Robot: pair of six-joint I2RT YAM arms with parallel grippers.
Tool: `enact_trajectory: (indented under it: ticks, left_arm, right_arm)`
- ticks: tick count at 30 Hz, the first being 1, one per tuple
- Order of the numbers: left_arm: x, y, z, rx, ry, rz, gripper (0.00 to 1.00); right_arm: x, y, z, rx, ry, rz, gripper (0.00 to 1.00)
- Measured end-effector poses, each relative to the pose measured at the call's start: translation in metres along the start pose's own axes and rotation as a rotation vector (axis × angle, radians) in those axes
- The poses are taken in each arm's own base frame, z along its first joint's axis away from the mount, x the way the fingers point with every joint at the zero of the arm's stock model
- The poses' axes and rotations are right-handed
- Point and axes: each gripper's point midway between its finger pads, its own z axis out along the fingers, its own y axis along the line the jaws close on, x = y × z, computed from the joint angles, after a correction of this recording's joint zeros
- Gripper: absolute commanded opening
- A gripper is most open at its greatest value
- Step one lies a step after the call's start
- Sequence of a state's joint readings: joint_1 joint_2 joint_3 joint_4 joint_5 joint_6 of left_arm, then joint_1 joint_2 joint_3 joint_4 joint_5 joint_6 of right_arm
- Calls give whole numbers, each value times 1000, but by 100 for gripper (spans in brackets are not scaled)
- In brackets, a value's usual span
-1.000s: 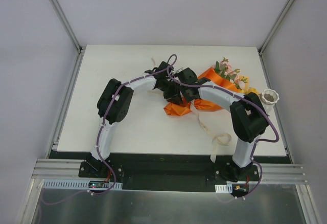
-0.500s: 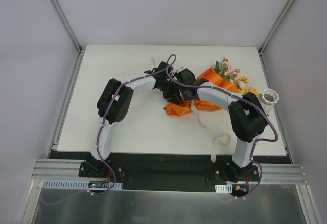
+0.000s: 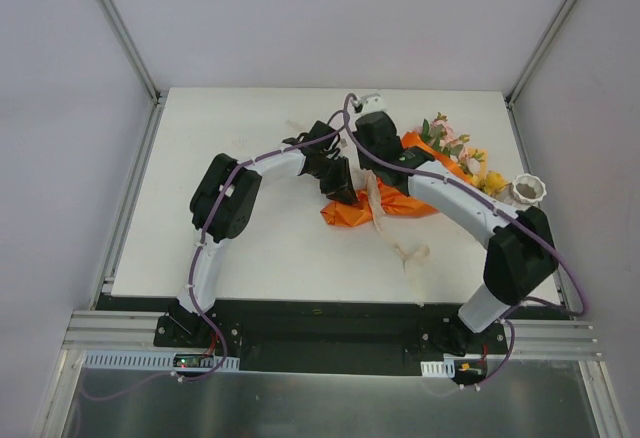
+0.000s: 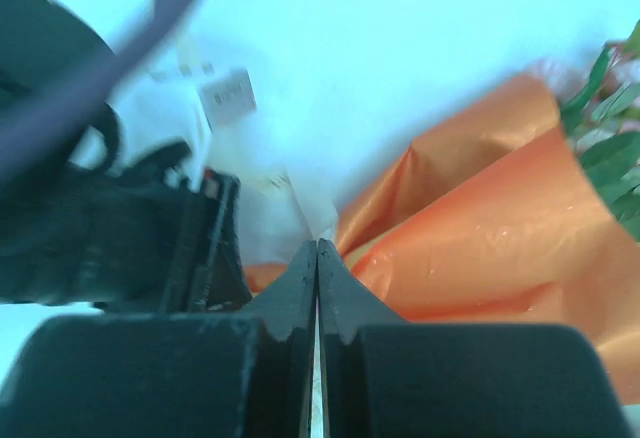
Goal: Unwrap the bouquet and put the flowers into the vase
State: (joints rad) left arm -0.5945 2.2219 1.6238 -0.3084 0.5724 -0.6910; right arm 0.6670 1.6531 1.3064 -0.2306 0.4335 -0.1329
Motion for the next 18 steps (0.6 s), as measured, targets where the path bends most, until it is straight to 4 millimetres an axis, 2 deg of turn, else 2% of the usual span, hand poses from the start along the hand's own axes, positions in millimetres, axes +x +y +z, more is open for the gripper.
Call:
enact_trajectory:
  ticks: [4, 8, 10, 14, 18]
  left_arm:
    - [0, 0, 0, 0, 0, 0, 24]
    - [0, 0, 0, 1, 1, -1, 24]
    - [0, 0, 1, 2, 1, -1, 23]
    - [0, -1, 2, 9, 2, -1, 24]
    - [0, -1, 3, 18, 8, -2, 24]
  right_arm:
    - [-53, -8, -33, -22, -138, 95, 0]
    - [-103, -26, -73, -36, -260, 171, 1]
    - [-137, -37, -97, -46, -338, 211, 0]
    - [-205, -62, -158, -65, -516, 282, 1]
    - [-269, -85, -244, -128, -732, 347, 0]
